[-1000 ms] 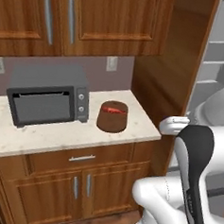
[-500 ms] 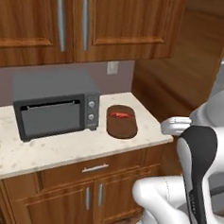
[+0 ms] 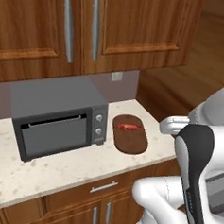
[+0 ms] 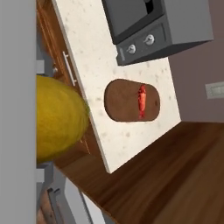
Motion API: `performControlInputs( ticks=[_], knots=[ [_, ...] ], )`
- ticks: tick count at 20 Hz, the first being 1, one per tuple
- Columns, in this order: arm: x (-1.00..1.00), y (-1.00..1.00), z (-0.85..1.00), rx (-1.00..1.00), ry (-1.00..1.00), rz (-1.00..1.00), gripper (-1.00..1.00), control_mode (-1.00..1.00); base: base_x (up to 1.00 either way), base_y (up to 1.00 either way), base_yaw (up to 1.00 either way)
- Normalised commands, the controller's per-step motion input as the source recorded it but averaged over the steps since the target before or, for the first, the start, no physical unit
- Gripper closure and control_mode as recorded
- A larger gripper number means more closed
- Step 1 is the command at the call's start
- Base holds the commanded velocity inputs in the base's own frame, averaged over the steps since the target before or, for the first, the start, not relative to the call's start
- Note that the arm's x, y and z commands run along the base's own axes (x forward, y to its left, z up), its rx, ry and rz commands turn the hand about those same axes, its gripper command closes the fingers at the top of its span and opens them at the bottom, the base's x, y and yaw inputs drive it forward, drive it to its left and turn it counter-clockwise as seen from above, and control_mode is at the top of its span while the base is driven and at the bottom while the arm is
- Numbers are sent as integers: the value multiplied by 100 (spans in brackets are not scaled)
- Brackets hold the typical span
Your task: Retrieve a lemon from the fridge and place it on the cutting board with the fish.
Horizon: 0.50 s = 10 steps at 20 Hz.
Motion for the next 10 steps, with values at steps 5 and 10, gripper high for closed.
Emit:
performControlInputs(
  ticks=[5, 10],
  knots=[
    [0, 0, 0, 0, 0, 0, 100, 100, 45, 0, 0],
    [11, 0, 0, 0, 0, 0, 100, -100, 11, 0, 0]
  ],
)
